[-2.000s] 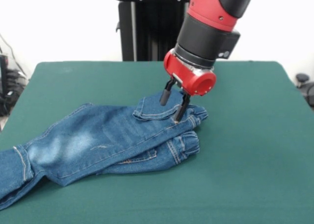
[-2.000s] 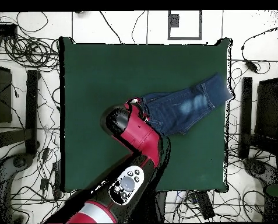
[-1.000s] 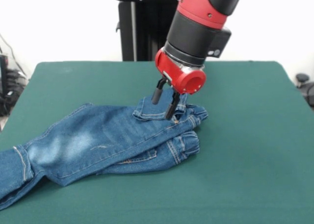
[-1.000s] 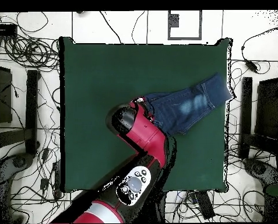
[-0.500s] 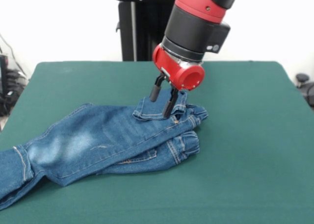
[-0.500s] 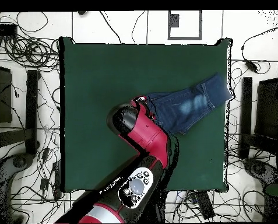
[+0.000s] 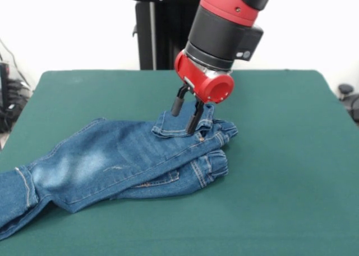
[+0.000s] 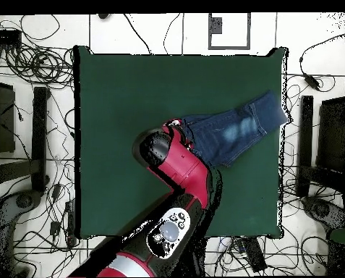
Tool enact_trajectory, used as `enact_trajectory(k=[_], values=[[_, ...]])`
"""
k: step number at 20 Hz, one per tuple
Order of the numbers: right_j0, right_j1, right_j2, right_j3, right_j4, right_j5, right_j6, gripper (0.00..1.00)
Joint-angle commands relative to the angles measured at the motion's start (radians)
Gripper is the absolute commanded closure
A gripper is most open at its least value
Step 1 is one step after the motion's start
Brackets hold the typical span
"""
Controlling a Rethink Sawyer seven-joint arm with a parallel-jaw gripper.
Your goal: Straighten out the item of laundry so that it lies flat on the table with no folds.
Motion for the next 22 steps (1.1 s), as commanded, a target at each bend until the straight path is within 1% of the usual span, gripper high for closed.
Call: enact_trajectory(k=[1, 7, 14, 22], values=[[0.008, 0.039, 0.118, -0.007, -0.008, -0.002, 0.21, 0.0], [0.003, 0.039, 0.128, -0.002, -0.009, -0.006, 0.205, 0.0], [-0.032, 0.032, 0.207, 0.037, 0.006, -0.058, 0.194, 0.0], [-0.066, 0.019, 0.268, 0.063, 0.002, -0.103, 0.187, 0.0]])
